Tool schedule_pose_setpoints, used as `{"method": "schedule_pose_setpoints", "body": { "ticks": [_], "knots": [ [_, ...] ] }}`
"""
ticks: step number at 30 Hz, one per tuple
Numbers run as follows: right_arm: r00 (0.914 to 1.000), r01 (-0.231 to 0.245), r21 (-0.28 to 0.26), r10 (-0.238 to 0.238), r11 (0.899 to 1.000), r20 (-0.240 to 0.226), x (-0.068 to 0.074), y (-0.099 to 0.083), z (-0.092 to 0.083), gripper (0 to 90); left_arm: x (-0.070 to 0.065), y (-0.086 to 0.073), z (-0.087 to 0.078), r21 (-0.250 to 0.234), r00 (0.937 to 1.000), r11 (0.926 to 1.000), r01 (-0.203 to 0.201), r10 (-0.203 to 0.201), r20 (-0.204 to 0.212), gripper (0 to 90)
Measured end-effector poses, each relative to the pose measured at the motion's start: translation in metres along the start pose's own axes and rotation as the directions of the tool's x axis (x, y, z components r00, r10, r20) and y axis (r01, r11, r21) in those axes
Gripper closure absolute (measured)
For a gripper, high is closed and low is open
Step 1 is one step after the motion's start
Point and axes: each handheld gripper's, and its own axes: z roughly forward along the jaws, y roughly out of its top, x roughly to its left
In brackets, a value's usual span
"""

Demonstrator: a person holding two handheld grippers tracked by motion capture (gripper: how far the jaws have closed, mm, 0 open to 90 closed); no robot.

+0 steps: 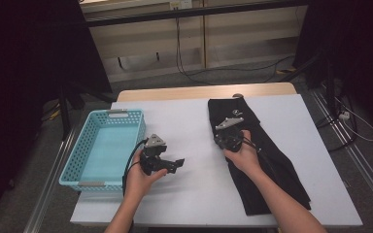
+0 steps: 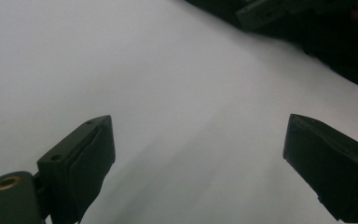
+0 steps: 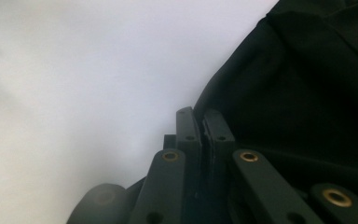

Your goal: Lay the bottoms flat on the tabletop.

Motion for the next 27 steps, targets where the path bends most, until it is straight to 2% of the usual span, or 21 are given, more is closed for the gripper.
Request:
{"method": "schedule_pose_setpoints", "body": {
  "ticks": [3, 6, 8, 11, 15, 16, 18, 19, 22, 24, 25, 27],
  "knots": [
    [0.9982, 0.052, 0.0, -0.052, 0.999, -0.029, 0.015, -0.001, -0.001, 86.6, 0.001, 0.002, -0.001, -0.005, 1.0, 1.0, 0.006, -0.006, -0.005, 9.0],
    [0.992, 0.103, -0.009, -0.104, 0.995, -0.072, 0.035, 0.0, -0.003, 86.6, 0.003, 0.003, -0.001, -0.013, 0.9998, 0.9998, 0.012, -0.013, -0.018, 9.0],
    [0.9844, 0.139, -0.015, -0.14, 0.99, -0.106, 0.05, 0.0, -0.005, 86.5, 0.003, 0.005, -0.001, -0.018, 0.9995, 0.9995, 0.025, -0.025, -0.018, 9.0],
    [0.9669, 0.19, -0.03, -0.192, 0.981, -0.167, 0.072, -0.001, -0.009, 86.5, 0.005, 0.007, -0.002, -0.028, 0.9991, 0.9991, 0.031, -0.032, -0.027, 9.0],
    [0.9458, 0.195, -0.044, -0.199, 0.98, -0.256, 0.093, -0.001, -0.014, 84.5, 0.008, 0.008, -0.002, -0.03, 0.9985, 0.9988, 0.038, -0.039, -0.039, 9.0],
    [0.9426, 0.204, -0.04, -0.207, 0.978, -0.262, 0.095, -0.001, -0.015, 77.7, 0.008, 0.008, -0.001, -0.033, 0.9984, 0.9986, 0.042, -0.043, -0.037, 9.0],
    [0.9469, 0.193, -0.043, -0.198, 0.98, -0.253, 0.093, 0.001, -0.017, 60.1, 0.008, 0.009, -0.001, -0.033, 0.9983, 0.9984, 0.046, -0.048, -0.034, 9.0],
    [0.9532, 0.179, -0.049, -0.185, 0.983, -0.239, 0.09, 0.002, -0.018, 55.6, 0.008, 0.009, -0.001, -0.035, 0.9984, 0.9985, 0.042, -0.044, -0.036, 9.0],
    [0.9621, 0.125, -0.069, -0.138, 0.99, -0.235, 0.071, 0.005, -0.025, 50.6, 0.008, 0.01, -0.001, -0.03, 0.9986, 0.9988, 0.04, -0.041, -0.035, 9.0],
    [0.9718, 0.085, -0.094, -0.103, 0.992, -0.212, 0.056, 0.008, -0.028, 50.7, 0.008, 0.01, 0.0, -0.027, 0.9986, 0.9987, 0.042, -0.043, -0.032, 9.0],
    [0.9742, 0.066, -0.109, -0.087, 0.992, -0.208, 0.049, 0.009, -0.029, 51.0, 0.008, 0.01, 0.0, -0.025, 0.9986, 0.9988, 0.041, -0.042, -0.032, 9.0],
    [0.9824, 0.056, -0.133, -0.079, 0.989, -0.17, 0.04, 0.011, -0.03, 52.5, 0.008, 0.009, 0.0, -0.025, 0.9986, 0.9989, 0.039, -0.04, -0.034, 9.0]
  ]
}}
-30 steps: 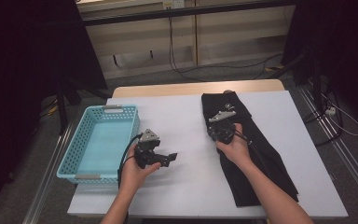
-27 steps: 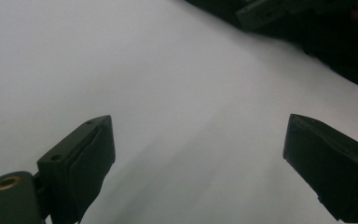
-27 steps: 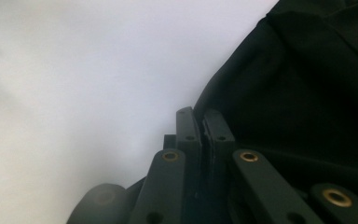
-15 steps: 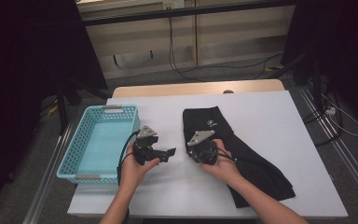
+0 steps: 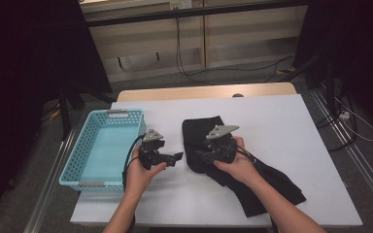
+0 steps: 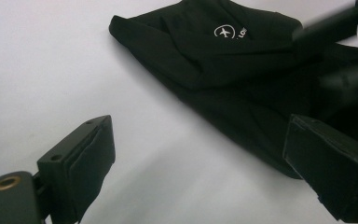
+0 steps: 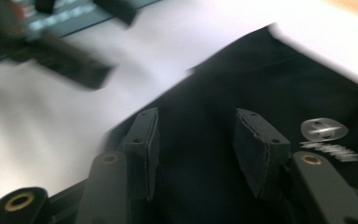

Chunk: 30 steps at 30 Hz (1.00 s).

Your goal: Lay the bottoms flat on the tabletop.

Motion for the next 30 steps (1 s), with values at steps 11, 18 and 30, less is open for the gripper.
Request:
{"method": "schedule_pose_setpoints", "body": {
  "ticks": [11, 18, 30],
  "knots": [
    [0.9896, 0.04, 0.081, -0.051, 0.996, 0.135, -0.02, -0.005, 0.031, 62.0, 0.002, -0.004, -0.003, 0.003, 0.9999, 0.9999, 0.012, -0.012, -0.01, 9.0],
    [0.9874, -0.062, 0.048, 0.054, 0.997, 0.149, -0.04, -0.004, 0.027, 85.9, 0.002, -0.004, -0.001, 0.008, 0.9999, 0.9999, 0.01, -0.01, -0.006, 9.2],
    [0.9291, -0.256, -0.021, 0.252, 0.967, 0.271, -0.085, -0.014, 0.015, 72.8, -0.001, -0.002, 0.009, 0.024, 1.0, 0.9997, -0.001, 0.002, -0.003, 9.4]
  ]
}}
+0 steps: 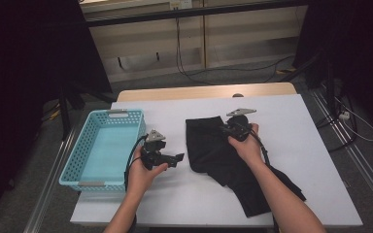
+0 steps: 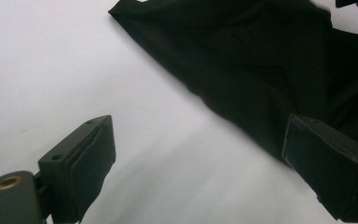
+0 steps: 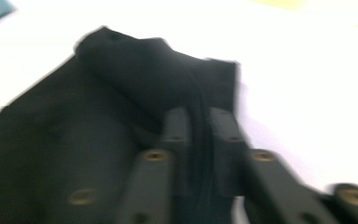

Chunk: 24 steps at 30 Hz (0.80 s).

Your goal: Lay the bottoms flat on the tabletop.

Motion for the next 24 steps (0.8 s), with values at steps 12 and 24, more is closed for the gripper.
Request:
{"method": "schedule_pose_setpoints", "body": {
  "ticks": [12, 24],
  "knots": [
    [0.999, 0.045, 0.002, -0.045, 0.999, 0.006, 0.005, 0.001, -0.021, 43.5, 0.0, 0.011, 0.016, 0.003, 0.9996, 0.9996, 0.027, -0.027, 0.002, 11.8],
    [0.994, 0.109, 0.021, -0.109, 0.994, -0.014, 0.016, -0.019, -0.049, 27.5, 0.002, 0.028, 0.044, 0.06, 0.9999, 0.9981, 0.011, -0.011, -0.01, 33.1]
  ]
}}
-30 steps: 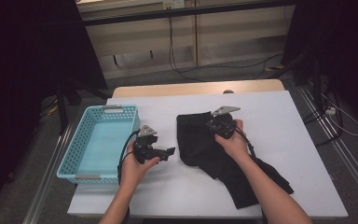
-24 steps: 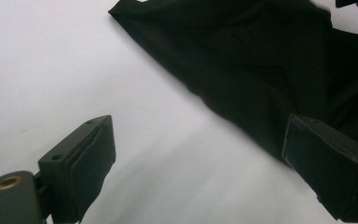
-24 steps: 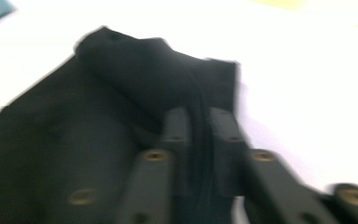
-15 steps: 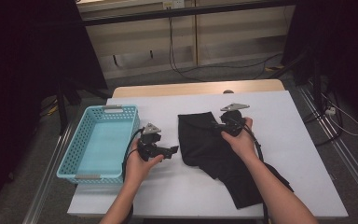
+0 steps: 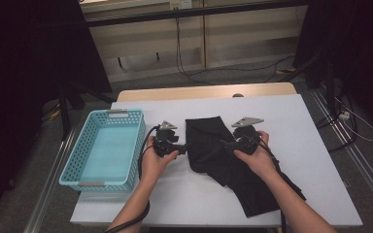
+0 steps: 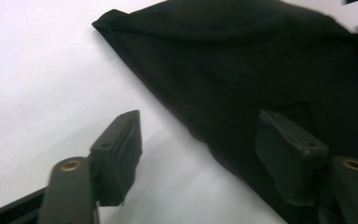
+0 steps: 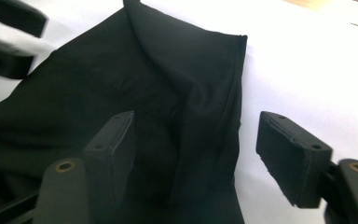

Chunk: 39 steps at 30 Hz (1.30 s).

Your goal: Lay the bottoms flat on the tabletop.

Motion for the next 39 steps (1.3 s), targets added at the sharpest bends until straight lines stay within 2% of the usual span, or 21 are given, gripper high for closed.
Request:
{"method": "schedule_pose_setpoints", "body": {
  "ticks": [6, 8, 9, 12, 19, 22, 23, 25, 27, 28, 29, 30, 32, 34, 39],
  "knots": [
    [1.0, 0.002, 0.005, -0.002, 1.0, 0.001, 0.0, -0.008, -0.01, 23.5, 0.003, 0.004, 0.011, 0.002, 0.9991, 1.0, -0.007, 0.007, -0.041, 31.6],
    [1.0, -0.003, 0.003, 0.003, 1.0, 0.002, -0.001, -0.01, -0.012, 22.8, 0.005, 0.006, 0.014, 0.018, 0.9988, 0.9997, -0.016, 0.017, -0.047, 32.5],
    [1.0, -0.008, 0.004, 0.008, 1.0, 0.002, -0.001, -0.012, -0.014, 22.5, 0.006, 0.006, 0.017, 0.014, 0.9985, 0.9999, -0.006, 0.006, -0.054, 32.0],
    [0.9999, -0.016, -0.001, 0.016, 1.0, -0.001, -0.003, -0.015, -0.019, 22.2, 0.008, 0.009, 0.023, 0.014, 0.9985, 0.9998, 0.014, -0.013, -0.052, 34.4],
    [0.9994, -0.034, -0.017, 0.034, 0.999, 0.007, -0.005, -0.021, -0.031, 21.8, 0.008, 0.017, 0.033, 0.027, 0.9985, 0.9996, 0.004, -0.003, -0.055, 37.8],
    [0.9993, -0.034, -0.017, 0.034, 0.999, 0.012, -0.007, -0.025, -0.034, 21.7, 0.008, 0.02, 0.036, 0.026, 0.9981, 0.9994, 0.022, -0.021, -0.057, 39.9],
    [0.9993, -0.036, -0.016, 0.036, 0.999, 0.012, -0.007, -0.026, -0.035, 21.7, 0.007, 0.021, 0.037, 0.016, 0.9968, 0.9983, 0.056, -0.055, -0.058, 41.4],
    [0.9991, -0.038, -0.017, 0.039, 0.999, 0.018, -0.008, -0.028, -0.037, 21.7, 0.006, 0.023, 0.038, 0.039, 0.997, 0.9988, 0.031, -0.028, -0.072, 47.3],
    [0.9989, -0.042, -0.018, 0.043, 0.999, 0.021, -0.009, -0.029, -0.039, 21.7, 0.004, 0.025, 0.04, 0.03, 0.9974, 0.9986, 0.044, -0.043, -0.058, 55.4],
    [0.9989, -0.04, -0.019, 0.04, 0.999, 0.022, -0.01, -0.03, -0.04, 21.8, 0.004, 0.025, 0.04, 0.04, 0.9986, 0.9987, 0.032, -0.03, -0.042, 60.1],
    [0.9988, -0.043, -0.019, 0.043, 0.999, 0.022, -0.01, -0.03, -0.041, 21.9, 0.004, 0.026, 0.04, 0.046, 0.9991, 0.9981, 0.041, -0.041, -0.013, 68.0],
    [0.9988, -0.043, -0.021, 0.043, 0.999, 0.024, -0.01, -0.031, -0.042, 21.9, 0.003, 0.027, 0.041, 0.044, 0.999, 0.998, 0.045, -0.045, -0.006, 76.1],
    [0.9989, -0.042, -0.021, 0.042, 0.999, 0.02, -0.01, -0.031, -0.043, 21.9, 0.003, 0.028, 0.041, 0.052, 0.9992, 0.9978, 0.04, -0.04, -0.001, 79.3],
    [0.9992, -0.037, -0.021, 0.037, 0.999, 0.015, -0.01, -0.032, -0.045, 21.8, 0.006, 0.03, 0.039, 0.053, 0.9983, 0.997, 0.056, -0.057, 0.013, 82.3],
    [0.9993, -0.038, -0.024, 0.038, 0.999, 0.0, -0.011, -0.033, -0.048, 21.0, 0.022, 0.031, 0.027, 0.032, 0.9973, 0.9968, 0.073, -0.073, -0.015, 83.9]
  ]
}}
